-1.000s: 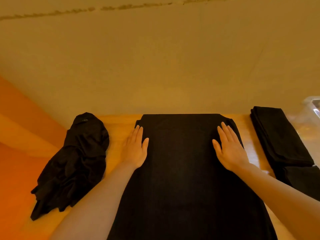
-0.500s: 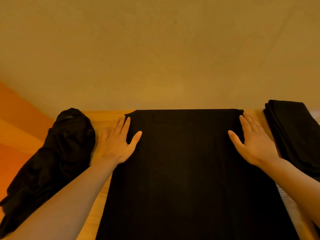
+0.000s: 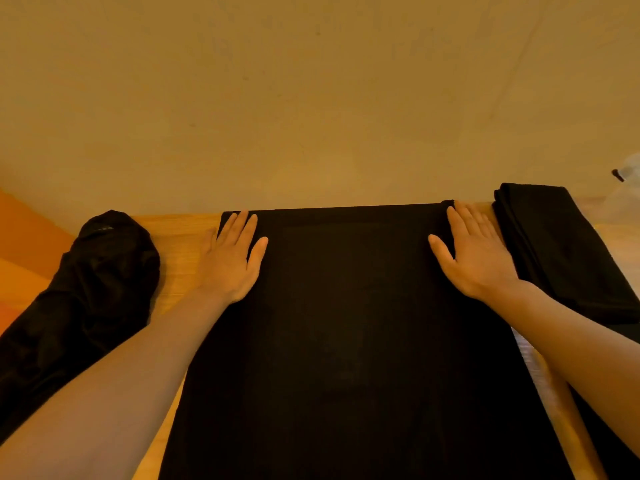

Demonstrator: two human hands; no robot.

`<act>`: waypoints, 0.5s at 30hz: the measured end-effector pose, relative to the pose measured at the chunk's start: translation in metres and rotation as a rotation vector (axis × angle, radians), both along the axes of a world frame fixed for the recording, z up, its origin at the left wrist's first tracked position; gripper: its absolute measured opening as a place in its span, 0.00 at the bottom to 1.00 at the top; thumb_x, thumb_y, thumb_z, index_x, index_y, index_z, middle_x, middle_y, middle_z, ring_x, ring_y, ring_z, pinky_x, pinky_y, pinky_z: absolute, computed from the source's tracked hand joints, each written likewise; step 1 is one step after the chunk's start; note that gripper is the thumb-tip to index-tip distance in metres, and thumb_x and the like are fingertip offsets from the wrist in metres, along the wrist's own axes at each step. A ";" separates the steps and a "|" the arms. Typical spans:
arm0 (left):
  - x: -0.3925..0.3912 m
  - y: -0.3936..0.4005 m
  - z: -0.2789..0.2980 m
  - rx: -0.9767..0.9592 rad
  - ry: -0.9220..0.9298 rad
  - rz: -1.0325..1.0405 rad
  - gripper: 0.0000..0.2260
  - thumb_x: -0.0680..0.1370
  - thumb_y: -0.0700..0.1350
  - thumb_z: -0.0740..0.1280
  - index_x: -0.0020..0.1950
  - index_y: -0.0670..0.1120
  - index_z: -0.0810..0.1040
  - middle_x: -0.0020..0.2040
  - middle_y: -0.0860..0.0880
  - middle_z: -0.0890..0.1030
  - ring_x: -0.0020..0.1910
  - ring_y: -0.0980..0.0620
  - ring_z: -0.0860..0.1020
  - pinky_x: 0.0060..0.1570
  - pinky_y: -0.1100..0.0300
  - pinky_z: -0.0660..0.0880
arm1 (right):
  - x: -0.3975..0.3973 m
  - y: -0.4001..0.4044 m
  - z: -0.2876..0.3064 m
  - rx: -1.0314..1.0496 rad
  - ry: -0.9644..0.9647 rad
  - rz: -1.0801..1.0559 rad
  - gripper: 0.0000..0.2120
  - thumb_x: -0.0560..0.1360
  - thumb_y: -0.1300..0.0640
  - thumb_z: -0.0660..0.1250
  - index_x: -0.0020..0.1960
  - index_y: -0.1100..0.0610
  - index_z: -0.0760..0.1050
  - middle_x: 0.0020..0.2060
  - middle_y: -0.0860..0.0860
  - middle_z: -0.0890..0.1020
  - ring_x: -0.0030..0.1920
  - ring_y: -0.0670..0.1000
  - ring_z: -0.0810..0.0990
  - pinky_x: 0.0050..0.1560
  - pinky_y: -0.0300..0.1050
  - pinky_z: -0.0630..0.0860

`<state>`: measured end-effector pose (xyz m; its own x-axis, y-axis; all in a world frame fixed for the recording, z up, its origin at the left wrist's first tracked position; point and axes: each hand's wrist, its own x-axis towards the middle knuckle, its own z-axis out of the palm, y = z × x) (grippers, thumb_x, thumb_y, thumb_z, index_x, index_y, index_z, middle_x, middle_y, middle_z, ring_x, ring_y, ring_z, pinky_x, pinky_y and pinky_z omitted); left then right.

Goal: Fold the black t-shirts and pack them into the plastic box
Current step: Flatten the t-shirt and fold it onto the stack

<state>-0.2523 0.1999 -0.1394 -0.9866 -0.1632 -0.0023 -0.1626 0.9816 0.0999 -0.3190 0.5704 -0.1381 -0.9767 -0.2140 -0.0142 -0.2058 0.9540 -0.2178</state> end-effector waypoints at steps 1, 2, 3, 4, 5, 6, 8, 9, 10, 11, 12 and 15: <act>0.009 0.005 0.001 0.042 0.042 -0.024 0.30 0.81 0.62 0.39 0.79 0.50 0.54 0.79 0.51 0.52 0.78 0.55 0.47 0.75 0.52 0.44 | 0.010 -0.001 0.003 -0.023 0.037 0.035 0.32 0.81 0.42 0.48 0.78 0.59 0.51 0.78 0.54 0.51 0.78 0.50 0.44 0.76 0.46 0.42; 0.020 0.010 0.002 0.086 0.064 -0.058 0.30 0.80 0.62 0.40 0.78 0.50 0.55 0.79 0.52 0.54 0.77 0.56 0.49 0.75 0.52 0.45 | 0.022 -0.003 0.007 -0.034 0.057 0.065 0.30 0.81 0.43 0.50 0.78 0.58 0.53 0.78 0.53 0.53 0.77 0.50 0.46 0.76 0.46 0.43; 0.032 0.015 0.003 0.121 0.073 -0.101 0.30 0.80 0.62 0.40 0.78 0.50 0.57 0.79 0.52 0.55 0.77 0.57 0.50 0.75 0.53 0.46 | 0.036 -0.004 0.010 -0.031 0.058 0.089 0.30 0.81 0.43 0.50 0.78 0.57 0.54 0.78 0.53 0.54 0.77 0.49 0.47 0.76 0.47 0.44; 0.047 0.019 0.004 0.145 0.073 -0.146 0.30 0.80 0.62 0.41 0.78 0.51 0.58 0.78 0.53 0.55 0.77 0.58 0.51 0.75 0.53 0.47 | 0.051 -0.006 0.011 -0.019 0.042 0.111 0.30 0.80 0.42 0.49 0.78 0.56 0.54 0.77 0.51 0.54 0.77 0.49 0.47 0.76 0.47 0.44; 0.062 0.022 0.005 0.158 0.068 -0.185 0.29 0.80 0.62 0.42 0.77 0.52 0.59 0.78 0.55 0.55 0.77 0.59 0.51 0.75 0.53 0.48 | 0.067 -0.006 0.011 -0.008 0.010 0.132 0.31 0.80 0.40 0.47 0.78 0.54 0.52 0.78 0.50 0.52 0.77 0.48 0.46 0.76 0.46 0.44; 0.078 0.024 0.005 0.160 0.061 -0.216 0.28 0.80 0.62 0.43 0.77 0.53 0.59 0.78 0.56 0.55 0.77 0.60 0.51 0.75 0.54 0.49 | 0.082 -0.006 0.009 -0.002 -0.032 0.150 0.33 0.78 0.37 0.43 0.78 0.53 0.49 0.78 0.48 0.50 0.77 0.47 0.44 0.75 0.45 0.42; 0.110 0.023 0.001 0.138 0.031 -0.251 0.27 0.80 0.63 0.43 0.77 0.55 0.57 0.78 0.57 0.53 0.77 0.61 0.49 0.75 0.56 0.48 | 0.111 -0.001 0.001 0.005 -0.100 0.157 0.36 0.75 0.34 0.36 0.78 0.50 0.43 0.77 0.46 0.44 0.76 0.45 0.38 0.74 0.42 0.37; 0.125 0.020 -0.002 0.125 0.015 -0.250 0.27 0.80 0.64 0.43 0.77 0.55 0.56 0.78 0.58 0.52 0.77 0.61 0.48 0.75 0.57 0.48 | 0.122 0.002 -0.003 0.005 -0.109 0.145 0.36 0.74 0.34 0.35 0.78 0.49 0.42 0.77 0.45 0.42 0.76 0.44 0.36 0.74 0.42 0.36; 0.138 0.017 -0.005 0.115 0.004 -0.237 0.28 0.80 0.64 0.43 0.77 0.56 0.55 0.78 0.58 0.51 0.77 0.62 0.46 0.75 0.58 0.46 | 0.132 0.006 -0.006 -0.002 -0.104 0.124 0.36 0.74 0.33 0.34 0.78 0.49 0.41 0.77 0.44 0.42 0.76 0.43 0.36 0.74 0.41 0.35; 0.149 0.013 -0.006 0.114 0.001 -0.216 0.28 0.80 0.64 0.42 0.77 0.55 0.55 0.78 0.58 0.52 0.77 0.62 0.46 0.75 0.59 0.45 | 0.141 0.008 -0.006 -0.007 -0.094 0.099 0.35 0.75 0.33 0.35 0.77 0.48 0.41 0.77 0.44 0.42 0.76 0.43 0.36 0.73 0.41 0.34; 0.157 0.010 -0.006 0.117 0.003 -0.192 0.28 0.79 0.65 0.42 0.77 0.55 0.55 0.78 0.57 0.52 0.77 0.62 0.46 0.75 0.60 0.44 | 0.148 0.009 -0.005 -0.006 -0.083 0.077 0.34 0.75 0.34 0.35 0.77 0.48 0.41 0.76 0.43 0.41 0.75 0.42 0.36 0.73 0.40 0.34; 0.170 0.000 -0.003 0.120 -0.001 -0.125 0.31 0.78 0.65 0.41 0.77 0.53 0.56 0.78 0.55 0.54 0.77 0.59 0.47 0.75 0.59 0.44 | 0.164 0.009 0.001 -0.028 -0.080 0.052 0.31 0.80 0.37 0.42 0.78 0.49 0.44 0.77 0.44 0.44 0.75 0.42 0.37 0.72 0.39 0.34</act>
